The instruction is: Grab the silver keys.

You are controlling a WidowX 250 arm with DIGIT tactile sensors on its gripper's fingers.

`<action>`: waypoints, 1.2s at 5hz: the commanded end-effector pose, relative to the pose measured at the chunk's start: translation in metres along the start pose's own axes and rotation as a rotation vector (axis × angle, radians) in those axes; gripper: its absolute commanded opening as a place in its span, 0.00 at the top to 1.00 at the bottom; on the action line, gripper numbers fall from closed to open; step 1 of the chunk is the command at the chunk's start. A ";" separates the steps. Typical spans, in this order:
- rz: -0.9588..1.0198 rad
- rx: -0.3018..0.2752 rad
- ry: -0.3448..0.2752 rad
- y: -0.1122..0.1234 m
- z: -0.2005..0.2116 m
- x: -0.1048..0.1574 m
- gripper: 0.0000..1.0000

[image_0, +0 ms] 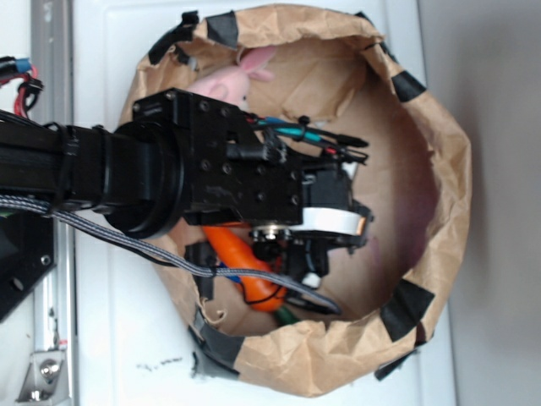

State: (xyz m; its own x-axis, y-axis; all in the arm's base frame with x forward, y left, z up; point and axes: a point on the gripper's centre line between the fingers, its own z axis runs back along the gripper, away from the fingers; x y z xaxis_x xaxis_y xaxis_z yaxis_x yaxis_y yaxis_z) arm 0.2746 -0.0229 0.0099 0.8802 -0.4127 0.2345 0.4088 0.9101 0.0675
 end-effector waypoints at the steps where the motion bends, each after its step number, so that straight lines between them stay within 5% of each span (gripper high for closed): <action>1: 0.020 -0.023 0.039 0.000 0.000 -0.005 1.00; 6: 0.077 -0.026 0.011 0.003 0.003 0.009 1.00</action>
State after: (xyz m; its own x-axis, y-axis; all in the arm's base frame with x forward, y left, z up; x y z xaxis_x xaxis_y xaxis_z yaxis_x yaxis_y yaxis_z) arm 0.2832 -0.0269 0.0132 0.9083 -0.3526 0.2249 0.3567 0.9339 0.0237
